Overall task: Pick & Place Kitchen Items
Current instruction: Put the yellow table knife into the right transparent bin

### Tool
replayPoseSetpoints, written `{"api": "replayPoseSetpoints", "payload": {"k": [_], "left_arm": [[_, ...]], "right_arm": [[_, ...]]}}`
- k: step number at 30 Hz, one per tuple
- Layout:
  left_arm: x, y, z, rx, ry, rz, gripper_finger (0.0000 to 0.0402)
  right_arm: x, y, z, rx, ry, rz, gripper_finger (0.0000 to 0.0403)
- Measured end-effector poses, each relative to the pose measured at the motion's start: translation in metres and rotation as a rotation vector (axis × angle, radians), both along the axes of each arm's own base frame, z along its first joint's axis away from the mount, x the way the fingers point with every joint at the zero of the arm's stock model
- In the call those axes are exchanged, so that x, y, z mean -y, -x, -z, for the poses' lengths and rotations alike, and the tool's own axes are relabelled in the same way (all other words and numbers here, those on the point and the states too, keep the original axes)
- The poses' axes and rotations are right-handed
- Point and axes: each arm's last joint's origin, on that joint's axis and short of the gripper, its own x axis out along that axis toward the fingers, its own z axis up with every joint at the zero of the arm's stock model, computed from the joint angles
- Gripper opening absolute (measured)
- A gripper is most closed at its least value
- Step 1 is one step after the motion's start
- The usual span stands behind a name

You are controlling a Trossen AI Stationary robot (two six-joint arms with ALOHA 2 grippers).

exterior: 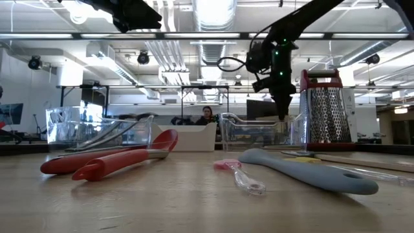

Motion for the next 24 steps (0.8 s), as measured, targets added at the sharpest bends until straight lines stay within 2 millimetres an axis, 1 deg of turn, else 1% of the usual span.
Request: {"api": "replayPoseSetpoints", "payload": {"k": [6, 9, 19, 24], "left_arm": [[0.000, 0.000, 0.000, -0.001, 0.000, 0.000, 0.0189], [0.000, 0.000, 0.000, -0.004, 0.001, 0.000, 0.0189], [0.000, 0.000, 0.000, -0.004, 0.001, 0.001, 0.0189], [0.000, 0.000, 0.000, -0.004, 0.001, 0.001, 0.0189]], "right_arm": [[0.010, 0.003, 0.014, -0.022, -0.042, 0.026, 0.0059], [0.014, 0.004, 0.021, -0.006, -0.091, 0.034, 0.0059], [0.024, 0.000, 0.061, -0.083, -0.188, 0.038, 0.0059], [0.026, -0.001, 0.072, -0.106, -0.210, 0.031, 0.0059]]}}
